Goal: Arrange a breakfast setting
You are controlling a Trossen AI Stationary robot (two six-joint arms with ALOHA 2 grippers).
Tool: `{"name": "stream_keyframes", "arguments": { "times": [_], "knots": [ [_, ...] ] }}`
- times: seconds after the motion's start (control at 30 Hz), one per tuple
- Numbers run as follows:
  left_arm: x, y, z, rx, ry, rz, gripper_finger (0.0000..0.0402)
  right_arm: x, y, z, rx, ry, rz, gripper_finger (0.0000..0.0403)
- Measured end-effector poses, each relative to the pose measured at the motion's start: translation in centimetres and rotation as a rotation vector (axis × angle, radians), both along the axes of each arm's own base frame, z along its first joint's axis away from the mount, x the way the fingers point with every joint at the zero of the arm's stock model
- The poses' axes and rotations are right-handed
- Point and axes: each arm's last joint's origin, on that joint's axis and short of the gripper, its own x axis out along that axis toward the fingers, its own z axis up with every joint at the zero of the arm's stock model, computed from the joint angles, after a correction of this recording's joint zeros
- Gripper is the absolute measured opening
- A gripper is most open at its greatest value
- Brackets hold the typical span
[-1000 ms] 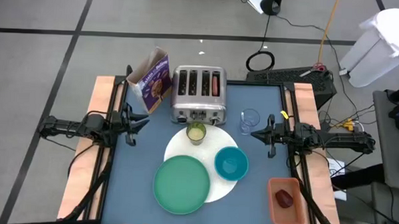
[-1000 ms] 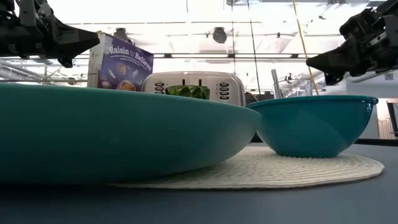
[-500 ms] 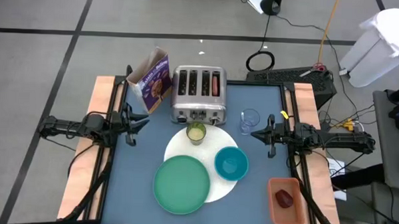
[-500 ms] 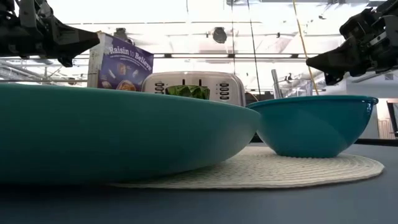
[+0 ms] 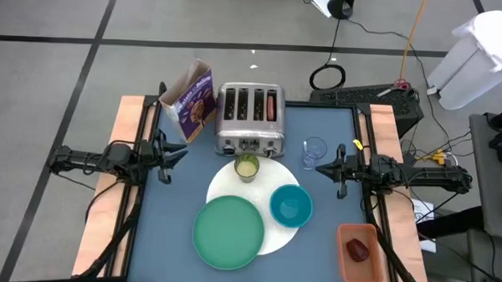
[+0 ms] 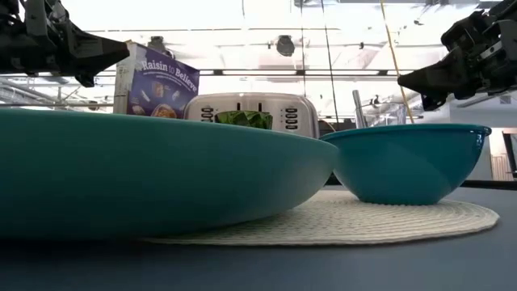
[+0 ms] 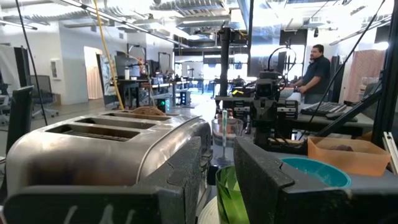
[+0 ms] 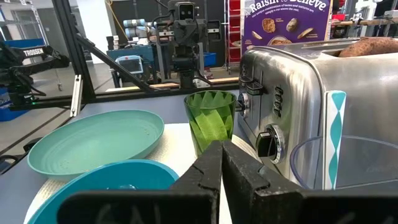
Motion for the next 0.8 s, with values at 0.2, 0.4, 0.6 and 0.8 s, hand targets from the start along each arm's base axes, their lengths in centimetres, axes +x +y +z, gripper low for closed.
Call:
{"name": "stream_keyframes", "arguments": {
  "times": [0.2, 0.4, 0.6, 0.8],
  "knots": [
    [0.00, 0.00, 0.01, -0.002, -0.002, 0.000, 0.0102, 0.00, 0.00, 0.02, 0.000, -0.001, 0.000, 0.0006],
    [-0.06, 0.03, 0.22, -0.066, -0.039, -0.006, 0.0102, 0.00, 0.00, 0.00, 0.000, 0.000, 0.000, 0.0006],
    [-0.07, 0.06, 0.23, -0.169, -0.067, -0.019, 0.0102, 0.00, 0.00, 0.01, 0.000, 0.000, 0.000, 0.0006],
    [-0.11, 0.23, 0.21, -0.245, -0.089, 0.027, 0.0129, 0.00, 0.00, 0.00, 0.000, 0.000, 0.000, 0.0006]
  ]
}}
